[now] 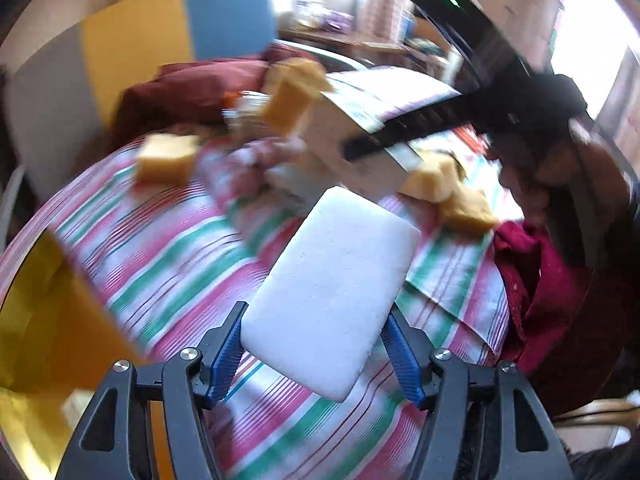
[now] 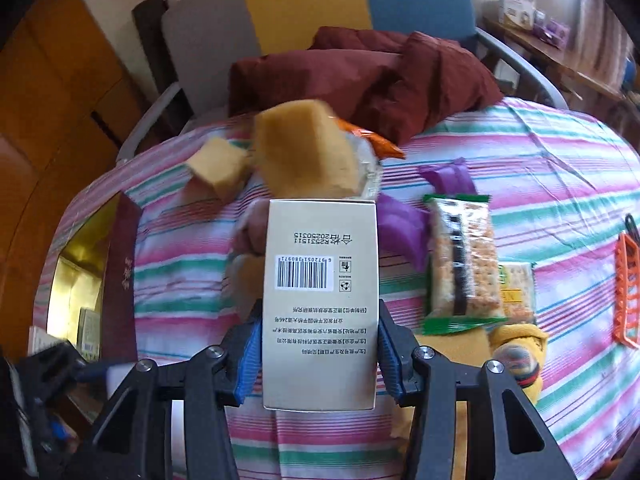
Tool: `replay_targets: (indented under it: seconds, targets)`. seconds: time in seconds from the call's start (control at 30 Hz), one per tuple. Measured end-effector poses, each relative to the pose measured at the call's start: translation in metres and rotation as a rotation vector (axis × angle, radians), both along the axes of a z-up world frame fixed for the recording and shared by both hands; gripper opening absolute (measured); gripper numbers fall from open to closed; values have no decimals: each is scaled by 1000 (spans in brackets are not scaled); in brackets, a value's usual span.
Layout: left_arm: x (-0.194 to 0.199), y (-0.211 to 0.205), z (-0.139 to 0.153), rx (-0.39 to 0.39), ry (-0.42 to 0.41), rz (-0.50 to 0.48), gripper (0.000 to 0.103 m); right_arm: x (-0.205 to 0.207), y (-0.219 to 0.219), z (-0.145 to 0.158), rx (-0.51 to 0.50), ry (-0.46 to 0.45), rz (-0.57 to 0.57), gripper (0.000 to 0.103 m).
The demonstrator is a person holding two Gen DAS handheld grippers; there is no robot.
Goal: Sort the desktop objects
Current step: 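Lift the white sponge with the left tool while the right tool grasps a white box, then carry the sponge and box over the gold tray and release both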
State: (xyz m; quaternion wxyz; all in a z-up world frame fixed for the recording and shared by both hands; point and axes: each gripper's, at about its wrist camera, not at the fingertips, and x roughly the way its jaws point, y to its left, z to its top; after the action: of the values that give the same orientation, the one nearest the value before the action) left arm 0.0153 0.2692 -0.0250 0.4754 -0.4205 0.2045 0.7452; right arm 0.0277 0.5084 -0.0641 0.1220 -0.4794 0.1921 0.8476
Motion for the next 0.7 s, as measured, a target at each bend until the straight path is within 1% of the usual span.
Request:
replay_targets:
  seconds: [0.03, 0.07, 0.1, 0.13, 0.27, 0.33, 0.4, 0.53, 0.7]
  targets:
    - [-1, -6, 3, 15, 1, 33, 66, -1, -6, 0, -1, 1, 17, 50]
    - [2, -2, -1, 25, 3, 60, 67, -2, -10, 0, 3, 0, 27, 50]
    - [-3, -15, 5, 39, 12, 110, 67, -3, -16, 1, 11, 0, 39, 50]
    - [-11, -18, 5, 49, 14, 137, 67, -3, -21, 2, 15, 2, 51, 50]
    - [-29, -62, 15, 95, 12, 302, 67, -4, -47, 9, 35, 28, 86, 50]
    - [-39, -87, 20, 113, 10, 376, 67, -5, -61, 15, 28, 54, 101, 50]
    - [-48, -110, 20, 120, 15, 449, 67, -9, -78, 23, 28, 79, 127, 50]
    - [-68, -154, 22, 125, 22, 596, 67, -28, -122, 37, 25, 128, 218, 50]
    - [-95, -204, 19, 100, 45, 765, 67, -64, -182, 43, 3, 157, 332, 50]
